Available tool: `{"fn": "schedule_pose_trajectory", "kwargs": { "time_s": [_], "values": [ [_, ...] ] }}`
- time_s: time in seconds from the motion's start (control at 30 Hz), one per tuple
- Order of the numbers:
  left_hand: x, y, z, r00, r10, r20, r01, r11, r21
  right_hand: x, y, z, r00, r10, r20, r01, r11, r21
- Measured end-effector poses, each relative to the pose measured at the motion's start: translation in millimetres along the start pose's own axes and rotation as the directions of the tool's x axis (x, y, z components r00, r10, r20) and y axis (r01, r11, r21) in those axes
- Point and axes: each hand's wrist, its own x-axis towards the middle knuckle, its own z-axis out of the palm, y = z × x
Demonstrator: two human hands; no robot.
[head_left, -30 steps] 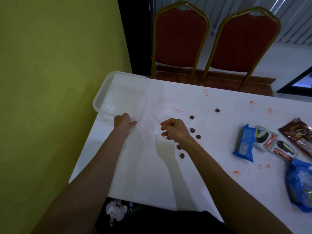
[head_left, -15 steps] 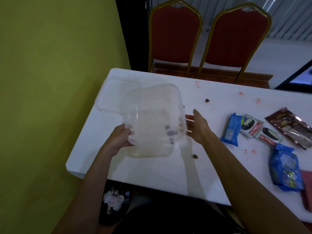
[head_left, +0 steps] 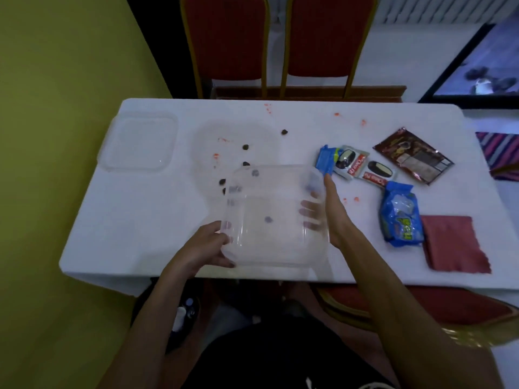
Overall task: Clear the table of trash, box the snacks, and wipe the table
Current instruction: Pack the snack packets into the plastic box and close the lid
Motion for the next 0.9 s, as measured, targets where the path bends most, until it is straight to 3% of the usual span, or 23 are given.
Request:
{"fn": "schedule_pose_trajectory", "kwargs": {
  "time_s": [0.3, 0.5, 0.9],
  "values": [
    [-10, -14, 78, 0.996, -0.016, 0.090, 0.020, 0.999, -0.042, -8, 5, -84, 0.999, 0.052, 0.000, -0.052, 0.997, -0.059],
    [2, -20, 89, 0.993, -0.045, 0.106, 0.051, 0.997, -0.051, -6, 13, -94, 0.994, 0.054, -0.094, -0.067, 0.988, -0.140],
    [1, -29, 45, 0.994, -0.057, -0.089, 0.045, 0.990, -0.133, 4, 18, -35, 0.997, -0.029, -0.073, 0.009, 0.967, -0.254]
  ]
}}
